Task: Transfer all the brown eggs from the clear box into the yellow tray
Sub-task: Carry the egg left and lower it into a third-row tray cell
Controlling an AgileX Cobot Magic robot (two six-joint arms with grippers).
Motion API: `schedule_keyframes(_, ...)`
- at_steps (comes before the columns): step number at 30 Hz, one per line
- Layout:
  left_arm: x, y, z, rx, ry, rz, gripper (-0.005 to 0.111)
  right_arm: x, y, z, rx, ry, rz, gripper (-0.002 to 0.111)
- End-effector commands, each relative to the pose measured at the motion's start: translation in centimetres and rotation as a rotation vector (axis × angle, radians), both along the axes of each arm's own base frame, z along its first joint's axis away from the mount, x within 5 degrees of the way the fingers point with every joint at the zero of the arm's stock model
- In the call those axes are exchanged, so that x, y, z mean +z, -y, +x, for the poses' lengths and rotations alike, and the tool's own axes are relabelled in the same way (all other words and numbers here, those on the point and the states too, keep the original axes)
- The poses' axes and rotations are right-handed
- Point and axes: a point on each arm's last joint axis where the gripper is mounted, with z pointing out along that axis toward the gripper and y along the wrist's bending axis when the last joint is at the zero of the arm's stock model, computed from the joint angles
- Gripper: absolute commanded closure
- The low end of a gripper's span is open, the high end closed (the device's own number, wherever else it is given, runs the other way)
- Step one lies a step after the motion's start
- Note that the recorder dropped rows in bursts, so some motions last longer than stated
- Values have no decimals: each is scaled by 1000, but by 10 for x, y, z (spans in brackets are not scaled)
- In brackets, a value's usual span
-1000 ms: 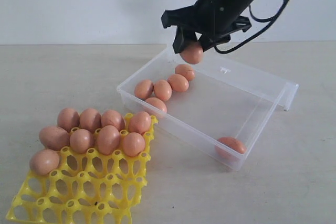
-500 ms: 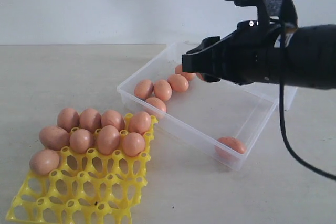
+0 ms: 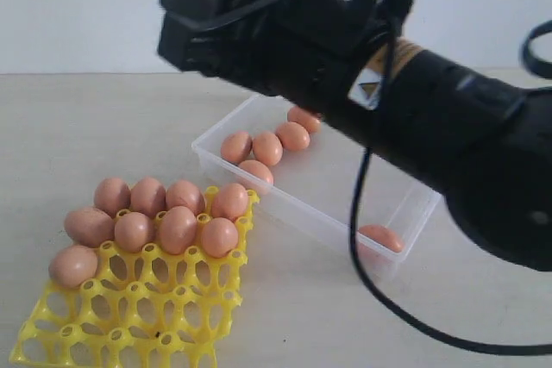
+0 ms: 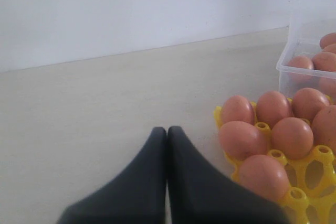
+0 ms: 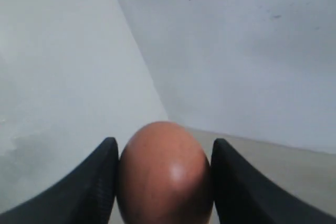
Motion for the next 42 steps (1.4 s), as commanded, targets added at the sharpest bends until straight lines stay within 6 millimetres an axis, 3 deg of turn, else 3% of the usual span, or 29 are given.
schedule_keyframes(1, 0, 0, 0, -9, 5, 5, 111, -36, -45, 11, 216, -118, -58, 109)
schedule_keyframes(7, 0, 0, 0, -9, 5, 5, 111, -112, -79, 33, 241, -312, -161, 109)
schedule_keyframes(11, 0, 0, 0, -9, 5, 5, 111, -132, -108, 29, 357, -299, -257, 109)
schedule_keyframes(16, 0, 0, 0, -9, 5, 5, 111, -151, -113, 22, 337, -357, -381, 109)
schedule_keyframes(30, 0, 0, 0, -9, 5, 5, 111, -160, -111, 25, 301, -347, -444, 109)
schedule_keyframes(42, 0, 0, 0, -9, 5, 5, 111, -171, -109, 29, 240, -441, -410, 109)
